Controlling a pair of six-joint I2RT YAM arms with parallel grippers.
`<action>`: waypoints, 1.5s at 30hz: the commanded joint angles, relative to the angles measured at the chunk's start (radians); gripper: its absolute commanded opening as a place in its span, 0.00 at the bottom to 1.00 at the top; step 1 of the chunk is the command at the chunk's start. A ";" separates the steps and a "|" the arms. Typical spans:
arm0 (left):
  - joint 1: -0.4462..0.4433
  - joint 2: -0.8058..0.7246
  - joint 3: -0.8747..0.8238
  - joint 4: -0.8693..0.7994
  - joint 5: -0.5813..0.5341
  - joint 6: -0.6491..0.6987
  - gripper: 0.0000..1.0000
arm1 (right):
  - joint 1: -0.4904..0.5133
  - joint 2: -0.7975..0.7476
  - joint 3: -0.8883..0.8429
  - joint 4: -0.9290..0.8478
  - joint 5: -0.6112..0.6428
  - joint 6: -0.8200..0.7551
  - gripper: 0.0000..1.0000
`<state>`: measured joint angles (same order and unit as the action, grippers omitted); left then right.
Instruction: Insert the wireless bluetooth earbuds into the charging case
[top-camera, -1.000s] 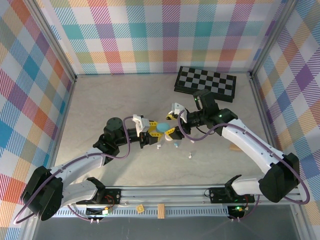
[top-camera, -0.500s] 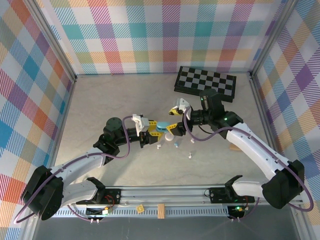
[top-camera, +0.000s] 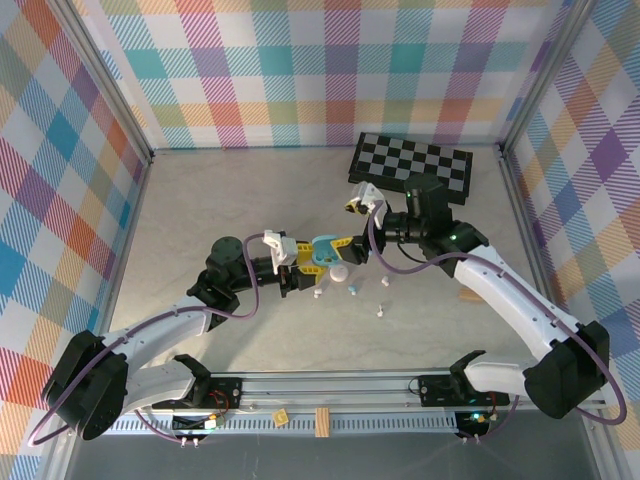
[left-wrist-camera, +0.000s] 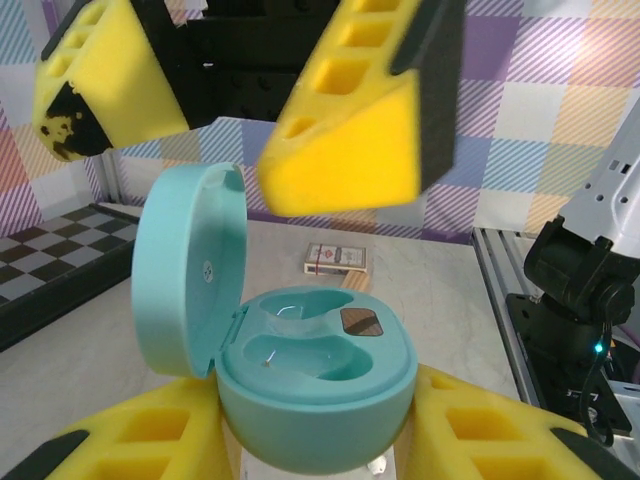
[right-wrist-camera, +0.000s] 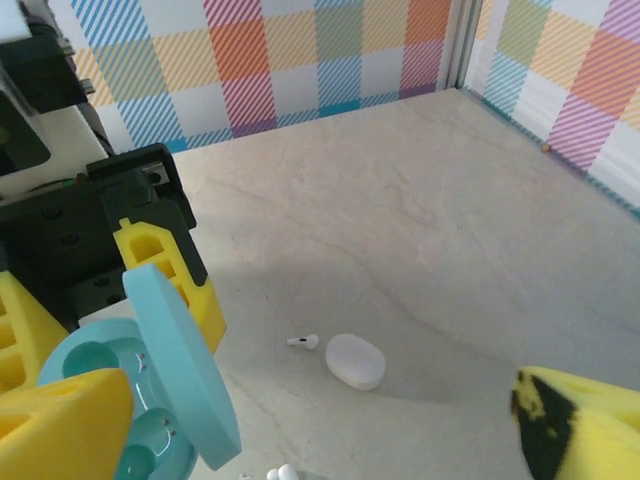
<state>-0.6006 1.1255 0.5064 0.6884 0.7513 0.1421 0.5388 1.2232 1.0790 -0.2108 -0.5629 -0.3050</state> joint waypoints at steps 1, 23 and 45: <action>-0.008 0.015 -0.018 0.082 0.025 -0.017 0.37 | -0.023 -0.075 -0.028 0.092 -0.066 0.085 0.99; 0.005 0.017 -0.018 0.166 0.055 -0.077 0.37 | -0.293 0.027 -0.173 -0.046 0.190 0.712 0.95; 0.005 -0.019 -0.046 0.169 0.037 -0.080 0.37 | -0.264 0.453 -0.056 -0.079 -0.037 0.672 0.72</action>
<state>-0.5999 1.1294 0.4736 0.8150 0.7761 0.0635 0.2558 1.6749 1.0359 -0.2798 -0.5255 0.3775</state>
